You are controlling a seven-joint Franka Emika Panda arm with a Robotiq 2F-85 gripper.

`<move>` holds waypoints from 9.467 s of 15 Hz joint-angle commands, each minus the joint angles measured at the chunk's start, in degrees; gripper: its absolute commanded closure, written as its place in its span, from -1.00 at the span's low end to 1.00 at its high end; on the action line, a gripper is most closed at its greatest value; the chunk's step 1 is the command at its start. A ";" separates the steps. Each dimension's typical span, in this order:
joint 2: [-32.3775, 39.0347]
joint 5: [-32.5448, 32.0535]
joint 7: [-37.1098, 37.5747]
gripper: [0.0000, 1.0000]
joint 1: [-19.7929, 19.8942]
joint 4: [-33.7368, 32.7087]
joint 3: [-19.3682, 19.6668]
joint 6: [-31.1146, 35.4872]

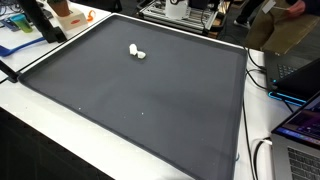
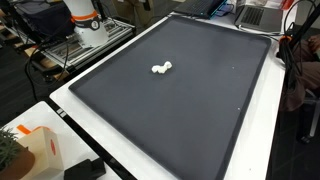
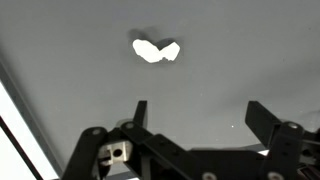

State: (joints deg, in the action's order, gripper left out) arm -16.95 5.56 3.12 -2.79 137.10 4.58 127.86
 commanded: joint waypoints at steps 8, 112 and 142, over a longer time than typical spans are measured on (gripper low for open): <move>-5.26 2.50 -6.89 -1.00 1.02 1.48 -1.53 -12.86; 16.26 -14.28 -8.47 0.98 -0.23 7.50 -6.61 17.69; 30.67 -27.92 0.36 0.98 -2.74 -2.00 -6.25 14.08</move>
State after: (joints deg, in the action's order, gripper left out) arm 8.74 -21.49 2.30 -5.27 137.53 -1.91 142.49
